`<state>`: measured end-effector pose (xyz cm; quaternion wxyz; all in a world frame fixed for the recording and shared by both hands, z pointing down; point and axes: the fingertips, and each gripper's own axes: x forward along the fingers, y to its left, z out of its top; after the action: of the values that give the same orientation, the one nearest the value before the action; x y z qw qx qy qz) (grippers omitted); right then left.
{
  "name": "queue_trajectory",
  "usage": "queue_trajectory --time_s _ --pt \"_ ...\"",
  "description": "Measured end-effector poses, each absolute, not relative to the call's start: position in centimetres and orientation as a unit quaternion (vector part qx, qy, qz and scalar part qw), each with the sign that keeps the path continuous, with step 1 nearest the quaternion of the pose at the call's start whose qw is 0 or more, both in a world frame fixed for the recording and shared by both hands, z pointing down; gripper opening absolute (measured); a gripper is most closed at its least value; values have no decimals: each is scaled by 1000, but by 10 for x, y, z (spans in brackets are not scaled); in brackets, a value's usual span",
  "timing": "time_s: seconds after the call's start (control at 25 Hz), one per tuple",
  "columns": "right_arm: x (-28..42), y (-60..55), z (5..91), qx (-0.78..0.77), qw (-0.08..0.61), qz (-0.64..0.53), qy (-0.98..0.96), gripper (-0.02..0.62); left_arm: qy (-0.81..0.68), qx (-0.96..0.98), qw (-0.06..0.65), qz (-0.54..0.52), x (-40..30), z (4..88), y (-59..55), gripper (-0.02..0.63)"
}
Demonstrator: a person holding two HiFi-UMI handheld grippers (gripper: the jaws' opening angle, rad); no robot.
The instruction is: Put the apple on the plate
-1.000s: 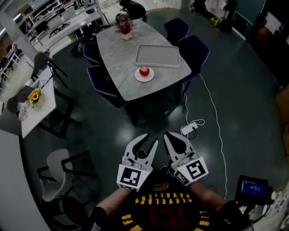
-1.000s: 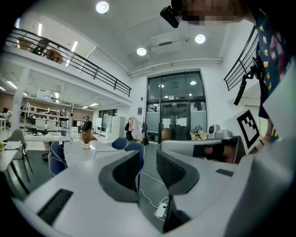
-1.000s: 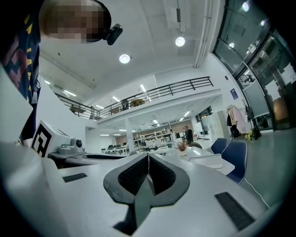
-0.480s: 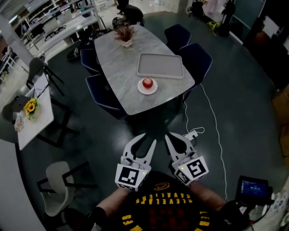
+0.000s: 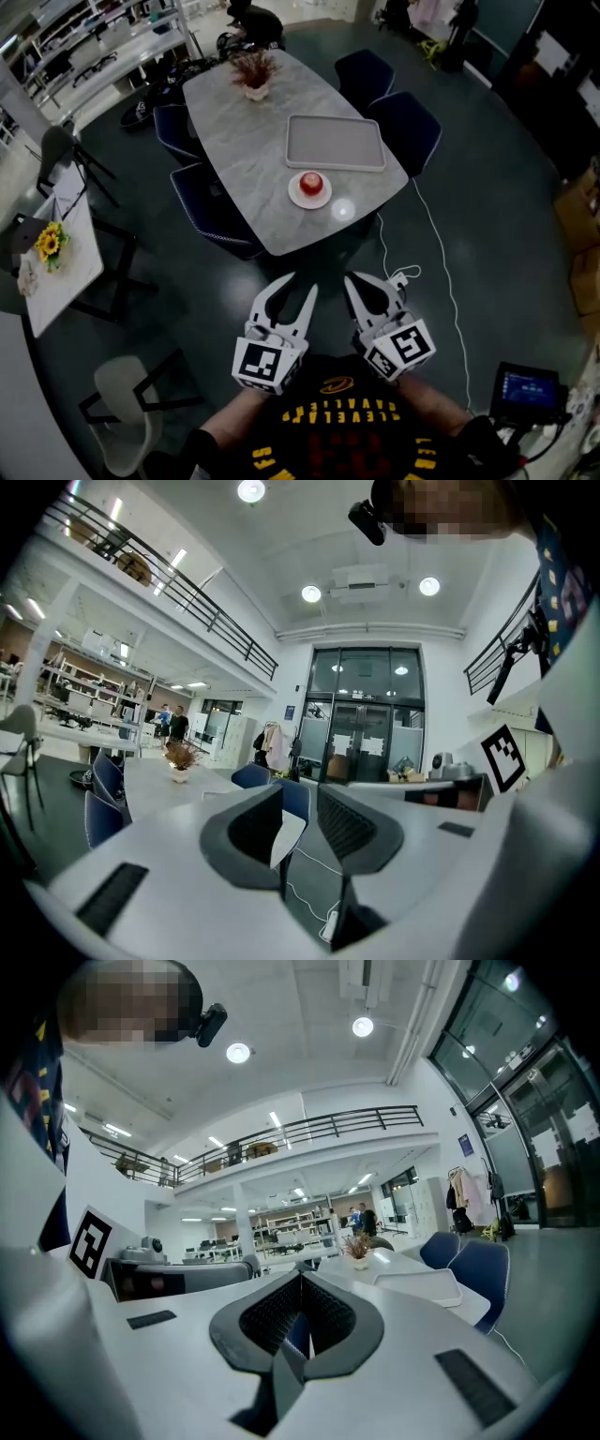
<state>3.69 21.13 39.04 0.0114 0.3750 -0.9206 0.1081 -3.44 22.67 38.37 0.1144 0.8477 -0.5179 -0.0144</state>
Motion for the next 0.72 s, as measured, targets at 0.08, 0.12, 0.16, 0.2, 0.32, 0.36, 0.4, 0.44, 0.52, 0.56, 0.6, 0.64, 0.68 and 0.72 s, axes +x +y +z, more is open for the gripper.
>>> queue_trajectory --time_s 0.08,0.12,0.16,0.2,0.32,0.36,0.4,0.44,0.52,0.56,0.6,0.64,0.68,0.72 --pt "30 208 393 372 18 111 -922 6 -518 845 129 -29 -41 384 219 118" --pt "27 208 395 369 22 115 -922 6 -515 845 137 -38 -44 386 217 118" --pt "25 207 397 368 25 119 -922 6 -513 845 145 -47 -46 389 215 118" --pt "24 207 399 368 29 122 -921 6 -511 844 151 -54 -49 392 214 118" --pt "22 203 403 372 34 133 -918 6 -513 841 159 -61 -55 394 210 118" --pt "23 200 404 374 34 137 -917 6 -513 840 164 -61 -55 394 208 118" --pt "24 194 406 375 33 142 -916 6 -513 840 168 -60 -55 395 204 118" --pt "24 188 407 375 32 147 -915 6 -514 838 171 -59 -55 396 199 118" --pt "25 174 411 373 30 154 -914 6 -519 835 174 -53 -56 399 189 118" --pt "24 168 412 371 29 156 -915 6 -522 833 174 -49 -57 400 184 118" --pt "24 161 413 367 27 158 -916 6 -526 832 174 -46 -58 402 179 118" --pt "23 153 414 362 25 160 -918 6 -529 829 175 -44 -59 403 172 118" --pt "21 146 417 356 25 163 -920 6 -533 826 178 -43 -60 404 165 118" --pt "20 138 420 349 25 167 -922 6 -536 823 183 -43 -60 406 157 118"
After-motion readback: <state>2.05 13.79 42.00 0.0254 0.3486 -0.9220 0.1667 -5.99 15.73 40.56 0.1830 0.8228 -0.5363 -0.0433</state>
